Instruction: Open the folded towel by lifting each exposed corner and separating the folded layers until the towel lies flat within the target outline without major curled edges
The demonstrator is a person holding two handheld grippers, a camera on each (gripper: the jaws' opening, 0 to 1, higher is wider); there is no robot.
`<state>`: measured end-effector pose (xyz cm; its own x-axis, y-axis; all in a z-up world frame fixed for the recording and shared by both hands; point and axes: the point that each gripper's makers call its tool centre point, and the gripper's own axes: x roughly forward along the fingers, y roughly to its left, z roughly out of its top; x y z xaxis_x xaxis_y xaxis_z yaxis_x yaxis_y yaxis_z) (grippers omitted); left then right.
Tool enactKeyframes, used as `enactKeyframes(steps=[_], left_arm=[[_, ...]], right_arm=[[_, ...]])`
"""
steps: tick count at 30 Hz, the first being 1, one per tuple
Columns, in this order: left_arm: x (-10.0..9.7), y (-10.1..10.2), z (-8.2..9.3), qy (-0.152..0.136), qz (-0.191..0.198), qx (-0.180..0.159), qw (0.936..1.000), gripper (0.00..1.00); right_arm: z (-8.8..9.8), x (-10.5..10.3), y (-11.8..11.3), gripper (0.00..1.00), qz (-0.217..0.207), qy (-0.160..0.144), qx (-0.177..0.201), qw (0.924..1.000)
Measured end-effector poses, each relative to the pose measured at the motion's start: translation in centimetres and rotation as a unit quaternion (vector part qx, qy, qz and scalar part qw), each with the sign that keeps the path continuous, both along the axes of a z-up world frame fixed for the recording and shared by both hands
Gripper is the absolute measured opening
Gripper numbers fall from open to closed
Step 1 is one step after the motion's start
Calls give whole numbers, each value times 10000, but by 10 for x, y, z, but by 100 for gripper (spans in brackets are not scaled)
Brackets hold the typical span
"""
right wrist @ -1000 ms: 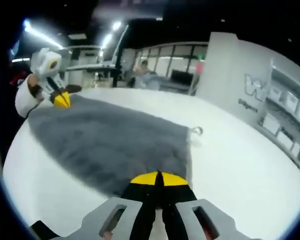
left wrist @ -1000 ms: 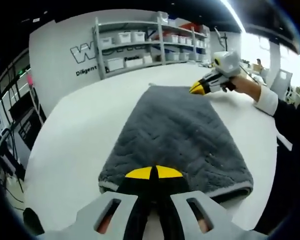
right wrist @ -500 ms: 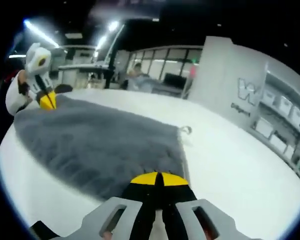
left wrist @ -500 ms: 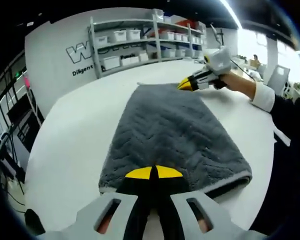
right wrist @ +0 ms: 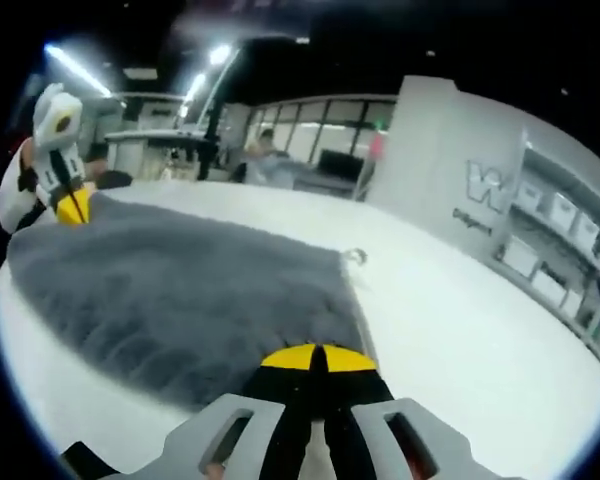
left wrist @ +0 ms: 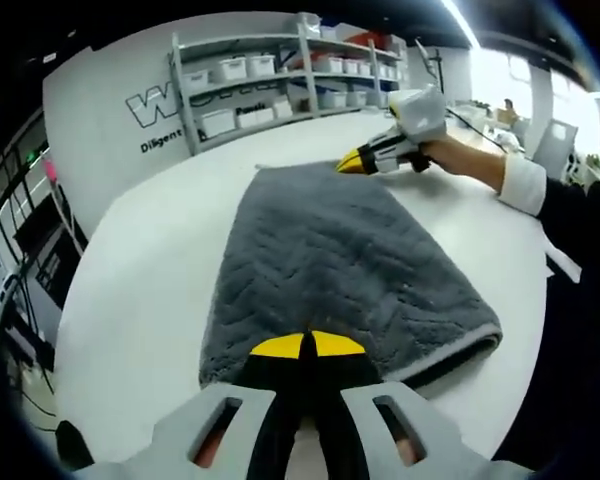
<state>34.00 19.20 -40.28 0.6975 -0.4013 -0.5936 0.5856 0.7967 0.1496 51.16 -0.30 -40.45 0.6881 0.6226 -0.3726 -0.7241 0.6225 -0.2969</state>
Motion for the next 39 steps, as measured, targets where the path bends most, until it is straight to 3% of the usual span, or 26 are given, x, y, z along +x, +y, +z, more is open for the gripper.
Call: enactKeyframes(steps=[5,21,30,39], left_arm=[[-3,-3,0,22,-24,100,9999,1],[-9,-11,-2,76,-102,198,9997,1],[-14,-20,-3,115,-235,214,9994,1],[-20,-31,-3,157,-416,169,9989,1]], right_arm=[[0,7,5,0,-118,-178,-201,9996],[2,22,12,0,-176,-406,-109,9990],[2,32,21,0,-166,-683,-370,9968],[3,40,27,0,-139,-776,-304,9964]])
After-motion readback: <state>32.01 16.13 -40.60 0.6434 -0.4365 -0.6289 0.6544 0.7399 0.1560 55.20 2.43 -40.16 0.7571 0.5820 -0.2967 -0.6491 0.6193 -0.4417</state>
